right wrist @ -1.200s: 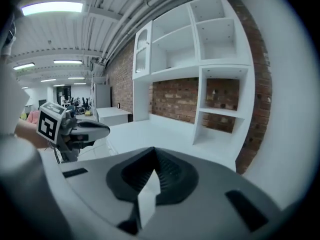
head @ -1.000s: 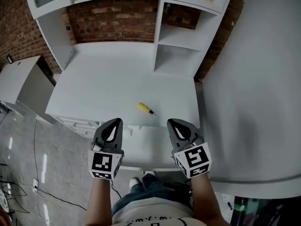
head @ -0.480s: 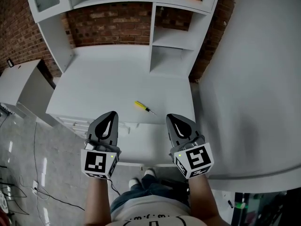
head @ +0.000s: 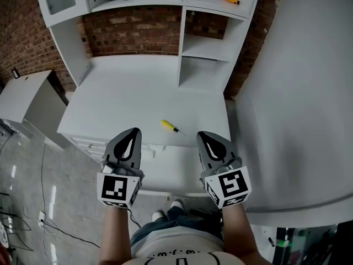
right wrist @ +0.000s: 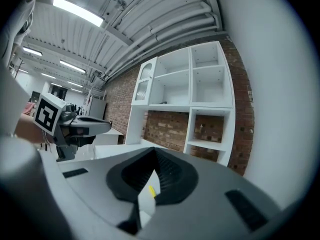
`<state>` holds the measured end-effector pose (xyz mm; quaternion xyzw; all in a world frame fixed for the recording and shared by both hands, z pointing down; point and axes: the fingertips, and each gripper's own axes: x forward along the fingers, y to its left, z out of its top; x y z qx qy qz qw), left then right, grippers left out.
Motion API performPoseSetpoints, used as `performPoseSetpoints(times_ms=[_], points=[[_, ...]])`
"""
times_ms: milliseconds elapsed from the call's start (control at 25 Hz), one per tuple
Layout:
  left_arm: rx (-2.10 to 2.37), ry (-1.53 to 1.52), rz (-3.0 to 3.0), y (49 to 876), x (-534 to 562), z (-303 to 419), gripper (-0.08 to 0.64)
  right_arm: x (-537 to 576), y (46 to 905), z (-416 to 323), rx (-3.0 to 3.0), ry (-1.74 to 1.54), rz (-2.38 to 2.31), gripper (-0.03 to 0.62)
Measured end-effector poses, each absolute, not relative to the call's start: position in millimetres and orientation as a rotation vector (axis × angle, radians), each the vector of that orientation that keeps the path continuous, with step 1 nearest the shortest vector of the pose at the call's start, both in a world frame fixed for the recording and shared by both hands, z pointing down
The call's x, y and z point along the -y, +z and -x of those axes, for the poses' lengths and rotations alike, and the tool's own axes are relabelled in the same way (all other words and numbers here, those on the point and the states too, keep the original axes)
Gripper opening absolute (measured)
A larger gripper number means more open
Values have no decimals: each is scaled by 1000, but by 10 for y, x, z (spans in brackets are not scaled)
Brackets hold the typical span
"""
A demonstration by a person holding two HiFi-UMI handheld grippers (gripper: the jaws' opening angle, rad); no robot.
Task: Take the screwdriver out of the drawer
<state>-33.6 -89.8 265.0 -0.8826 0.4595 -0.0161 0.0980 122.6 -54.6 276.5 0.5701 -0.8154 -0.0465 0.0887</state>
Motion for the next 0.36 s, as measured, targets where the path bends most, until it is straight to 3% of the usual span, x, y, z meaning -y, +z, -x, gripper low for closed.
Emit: performPoseSetpoints(times_ms=[360], points=[[-1361, -35, 2612, 2589, 951, 391, 12, 604, 2740, -1152, 2428, -143, -1678, 9]])
